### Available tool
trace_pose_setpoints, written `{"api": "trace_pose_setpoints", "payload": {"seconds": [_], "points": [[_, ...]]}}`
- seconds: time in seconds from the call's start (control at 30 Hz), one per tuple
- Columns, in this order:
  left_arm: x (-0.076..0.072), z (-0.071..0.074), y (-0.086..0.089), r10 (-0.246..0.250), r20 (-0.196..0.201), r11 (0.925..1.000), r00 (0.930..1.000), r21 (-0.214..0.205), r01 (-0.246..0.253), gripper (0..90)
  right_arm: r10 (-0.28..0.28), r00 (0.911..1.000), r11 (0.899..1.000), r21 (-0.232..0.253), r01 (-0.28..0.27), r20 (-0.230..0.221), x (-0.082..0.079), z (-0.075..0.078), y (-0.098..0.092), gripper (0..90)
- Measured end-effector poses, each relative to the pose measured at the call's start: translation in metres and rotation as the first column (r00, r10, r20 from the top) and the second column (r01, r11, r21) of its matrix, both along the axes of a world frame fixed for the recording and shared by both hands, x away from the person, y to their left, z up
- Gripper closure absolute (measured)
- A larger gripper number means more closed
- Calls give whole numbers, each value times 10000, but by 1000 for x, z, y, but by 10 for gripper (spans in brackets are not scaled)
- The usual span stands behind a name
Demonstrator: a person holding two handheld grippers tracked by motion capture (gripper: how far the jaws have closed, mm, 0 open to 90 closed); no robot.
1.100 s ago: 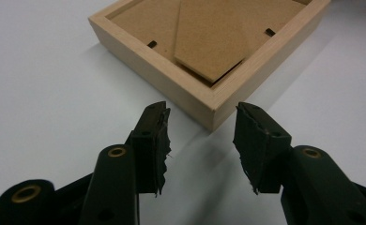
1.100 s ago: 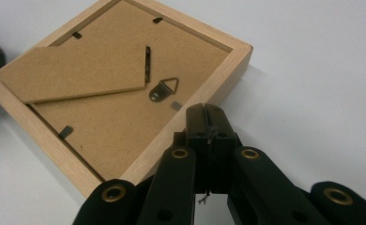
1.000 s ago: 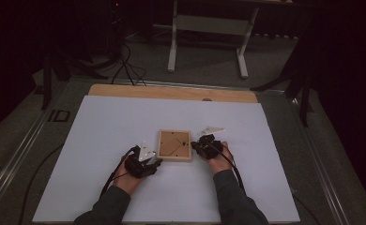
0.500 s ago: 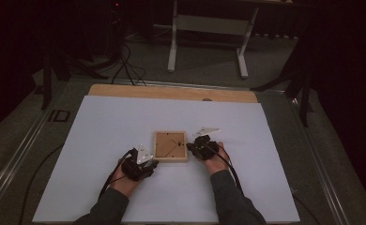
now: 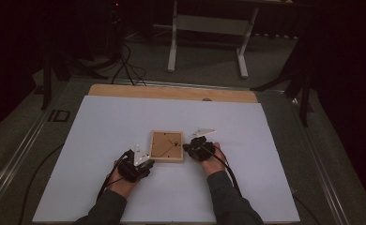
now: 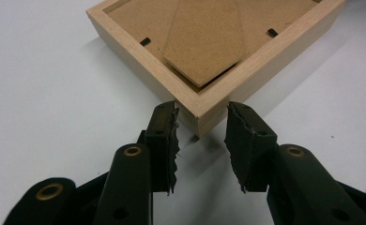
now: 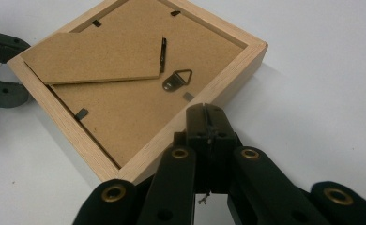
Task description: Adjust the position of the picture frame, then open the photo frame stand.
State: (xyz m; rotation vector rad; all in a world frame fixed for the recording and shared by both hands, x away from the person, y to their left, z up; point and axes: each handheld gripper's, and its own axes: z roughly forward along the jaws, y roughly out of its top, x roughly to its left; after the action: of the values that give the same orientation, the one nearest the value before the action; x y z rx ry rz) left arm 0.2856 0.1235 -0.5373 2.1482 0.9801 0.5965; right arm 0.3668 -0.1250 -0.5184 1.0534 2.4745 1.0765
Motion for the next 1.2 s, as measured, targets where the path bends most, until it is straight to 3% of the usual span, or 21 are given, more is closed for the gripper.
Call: {"api": "trace_pose_setpoints", "payload": {"seconds": [0.23,0.37,0.57,0.67,0.97,1.2], "points": [[2,-1,-2,-84,64,9999,9999,-107,85,635,-92,9999,10000,-21,92,127,0,1,-2,897],[2,-1,-1,-75,5,9995,10000,-293,75,634,-1,9991,9999,160,-6,422,-7,5,-1,895],[2,-1,-1,-114,-20,9996,9999,-255,113,626,272,9973,9995,112,-281,683,-18,8,-1,892],[2,-1,-1,-113,-48,9994,9999,-325,112,623,333,9972,9985,402,-361,670,-26,7,-5,882],[0,-1,-2,-166,-56,9994,9998,-293,164,621,396,9952,9976,536,-445,894,-40,4,-10,886],[0,0,-3,-190,12,9994,9998,-293,190,607,608,9887,9961,551,-689,1372,-44,-1,-6,891]]}}
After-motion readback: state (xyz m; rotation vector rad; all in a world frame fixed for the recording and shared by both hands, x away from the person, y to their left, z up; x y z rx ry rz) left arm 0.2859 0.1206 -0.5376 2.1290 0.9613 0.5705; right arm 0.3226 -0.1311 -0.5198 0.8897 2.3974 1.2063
